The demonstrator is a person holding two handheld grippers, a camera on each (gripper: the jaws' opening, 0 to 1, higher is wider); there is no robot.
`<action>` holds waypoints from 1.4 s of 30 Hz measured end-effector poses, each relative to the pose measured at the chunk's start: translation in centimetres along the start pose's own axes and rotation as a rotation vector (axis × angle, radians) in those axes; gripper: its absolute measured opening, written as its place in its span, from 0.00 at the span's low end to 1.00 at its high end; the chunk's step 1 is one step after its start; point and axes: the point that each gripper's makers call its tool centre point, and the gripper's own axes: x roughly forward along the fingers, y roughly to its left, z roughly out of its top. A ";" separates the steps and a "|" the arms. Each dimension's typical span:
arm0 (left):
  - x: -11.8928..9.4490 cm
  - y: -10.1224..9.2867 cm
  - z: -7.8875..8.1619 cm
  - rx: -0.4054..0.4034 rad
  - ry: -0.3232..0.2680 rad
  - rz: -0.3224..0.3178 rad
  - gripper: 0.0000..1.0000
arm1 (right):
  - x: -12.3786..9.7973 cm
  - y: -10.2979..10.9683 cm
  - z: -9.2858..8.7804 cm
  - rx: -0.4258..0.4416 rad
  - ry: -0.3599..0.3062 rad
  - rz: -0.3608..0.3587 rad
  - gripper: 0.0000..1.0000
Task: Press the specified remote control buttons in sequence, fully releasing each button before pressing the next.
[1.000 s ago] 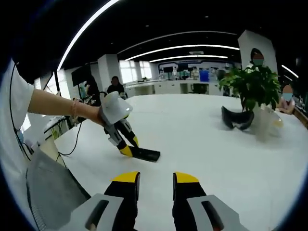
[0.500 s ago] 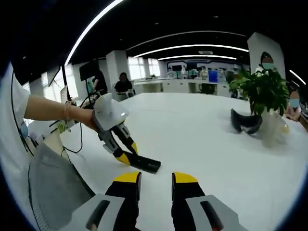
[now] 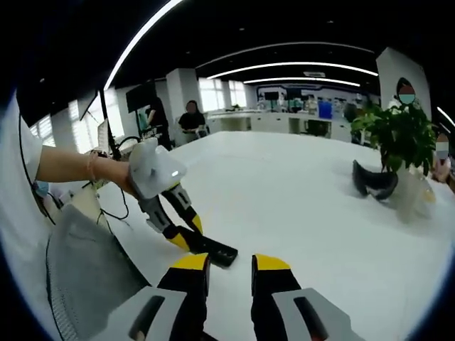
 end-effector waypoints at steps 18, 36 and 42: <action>-0.3 -4.4 -0.5 0.028 0.000 -0.012 0.24 | 1.5 1.2 -3.3 -0.001 0.220 0.134 0.14; -0.3 -4.9 -0.7 0.062 -0.008 -0.050 0.24 | 3.2 3.2 -3.7 -0.190 0.275 0.327 0.00; -0.2 -4.9 -0.7 0.076 0.007 -0.047 0.24 | 5.3 4.2 -5.8 -0.324 0.362 0.397 0.00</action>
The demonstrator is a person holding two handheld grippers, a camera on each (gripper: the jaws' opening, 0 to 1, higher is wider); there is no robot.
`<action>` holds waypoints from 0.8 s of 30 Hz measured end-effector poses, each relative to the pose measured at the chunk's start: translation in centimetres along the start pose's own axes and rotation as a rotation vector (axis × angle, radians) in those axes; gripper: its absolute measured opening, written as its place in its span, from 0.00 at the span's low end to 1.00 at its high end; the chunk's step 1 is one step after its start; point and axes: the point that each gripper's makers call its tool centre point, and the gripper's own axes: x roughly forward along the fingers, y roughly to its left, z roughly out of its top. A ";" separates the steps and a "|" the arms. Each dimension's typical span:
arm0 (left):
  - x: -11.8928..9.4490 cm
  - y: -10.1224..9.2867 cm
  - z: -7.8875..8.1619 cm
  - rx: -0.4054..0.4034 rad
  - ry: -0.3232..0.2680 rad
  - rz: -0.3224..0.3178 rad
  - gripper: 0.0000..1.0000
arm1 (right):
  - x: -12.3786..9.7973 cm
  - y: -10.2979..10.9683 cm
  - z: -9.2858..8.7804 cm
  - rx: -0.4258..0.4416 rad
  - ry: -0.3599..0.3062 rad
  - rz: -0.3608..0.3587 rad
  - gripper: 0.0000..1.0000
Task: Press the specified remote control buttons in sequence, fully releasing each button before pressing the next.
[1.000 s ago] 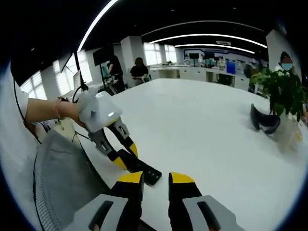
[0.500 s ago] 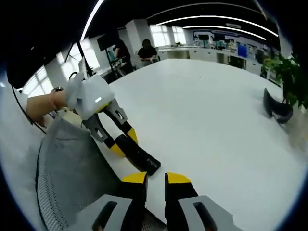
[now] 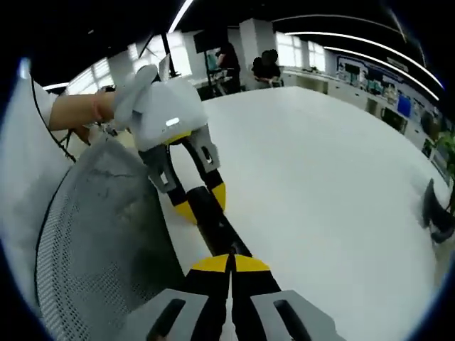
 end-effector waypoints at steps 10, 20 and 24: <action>0.0 0.0 0.1 0.004 0.026 0.002 0.24 | 2.3 -0.9 -1.9 -0.165 0.190 0.048 0.00; 0.0 0.1 0.1 -0.003 0.019 -0.002 0.24 | 2.7 -0.7 -1.9 -0.224 0.213 0.058 0.00; 0.0 0.1 0.1 0.000 0.020 -0.002 0.24 | 2.9 -0.6 -2.0 -0.286 0.272 0.041 0.00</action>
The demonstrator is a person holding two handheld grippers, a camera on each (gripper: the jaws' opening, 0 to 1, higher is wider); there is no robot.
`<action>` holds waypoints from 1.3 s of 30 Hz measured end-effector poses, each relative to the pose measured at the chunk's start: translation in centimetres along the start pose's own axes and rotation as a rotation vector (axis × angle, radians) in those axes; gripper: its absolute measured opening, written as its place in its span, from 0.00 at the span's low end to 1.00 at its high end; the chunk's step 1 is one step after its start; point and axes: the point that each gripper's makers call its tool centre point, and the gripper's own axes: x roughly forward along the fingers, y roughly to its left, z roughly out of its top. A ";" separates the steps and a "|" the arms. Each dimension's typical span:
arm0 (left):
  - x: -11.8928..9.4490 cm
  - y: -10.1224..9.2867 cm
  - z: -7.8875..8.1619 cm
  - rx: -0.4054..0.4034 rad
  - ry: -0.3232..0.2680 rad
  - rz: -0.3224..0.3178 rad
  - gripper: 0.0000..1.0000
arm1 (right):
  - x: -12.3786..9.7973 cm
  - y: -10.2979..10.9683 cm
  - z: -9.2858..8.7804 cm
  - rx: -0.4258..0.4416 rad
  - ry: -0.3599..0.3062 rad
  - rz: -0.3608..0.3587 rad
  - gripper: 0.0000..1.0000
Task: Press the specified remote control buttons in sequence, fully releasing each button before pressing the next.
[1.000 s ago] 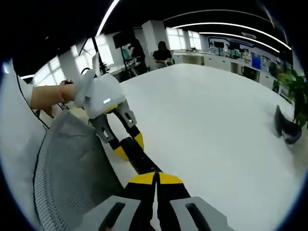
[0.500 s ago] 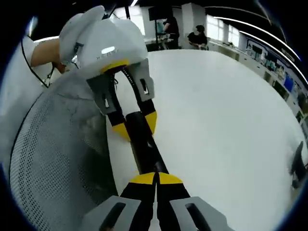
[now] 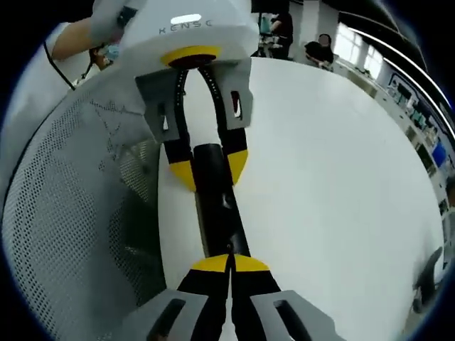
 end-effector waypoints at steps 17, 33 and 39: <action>0.0 0.0 -0.1 -0.007 -0.018 -0.001 0.24 | 0.0 0.3 1.2 0.060 -0.085 -0.001 0.00; -0.1 0.0 -0.1 0.007 -0.039 -0.008 0.24 | 0.4 -0.1 1.3 0.013 -0.058 -0.005 0.00; -0.1 0.0 0.0 0.001 -0.045 -0.005 0.24 | 0.1 0.1 2.2 0.025 -0.112 0.001 0.00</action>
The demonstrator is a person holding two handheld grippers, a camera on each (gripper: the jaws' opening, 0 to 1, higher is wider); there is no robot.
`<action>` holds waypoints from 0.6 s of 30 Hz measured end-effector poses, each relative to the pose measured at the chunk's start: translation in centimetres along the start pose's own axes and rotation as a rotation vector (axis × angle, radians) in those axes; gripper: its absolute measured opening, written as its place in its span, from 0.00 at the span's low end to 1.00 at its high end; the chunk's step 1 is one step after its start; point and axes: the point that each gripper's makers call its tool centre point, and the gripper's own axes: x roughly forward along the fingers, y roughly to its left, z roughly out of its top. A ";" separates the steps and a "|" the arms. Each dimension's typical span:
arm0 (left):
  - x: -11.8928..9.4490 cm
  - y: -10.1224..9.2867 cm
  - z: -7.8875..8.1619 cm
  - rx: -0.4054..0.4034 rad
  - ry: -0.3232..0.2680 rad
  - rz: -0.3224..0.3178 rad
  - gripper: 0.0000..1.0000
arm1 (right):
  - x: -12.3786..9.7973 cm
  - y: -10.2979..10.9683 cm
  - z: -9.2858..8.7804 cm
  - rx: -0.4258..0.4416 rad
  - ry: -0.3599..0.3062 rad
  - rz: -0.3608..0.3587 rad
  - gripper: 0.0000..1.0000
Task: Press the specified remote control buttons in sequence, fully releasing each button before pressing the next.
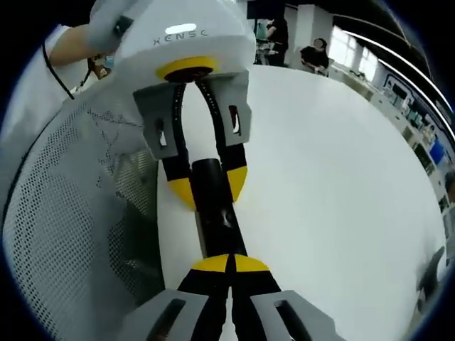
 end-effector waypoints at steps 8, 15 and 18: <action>0.0 0.0 -0.1 -0.003 -0.012 -0.002 0.24 | 1.0 0.3 -0.2 -0.119 0.063 -0.003 0.00; 0.0 -0.1 -0.1 0.012 -0.014 -0.002 0.24 | 1.2 0.2 -0.2 -0.131 0.070 -0.014 0.00; 0.0 0.0 -0.1 0.011 -0.015 0.000 0.24 | 1.1 0.2 -0.1 -0.042 0.011 -0.015 0.00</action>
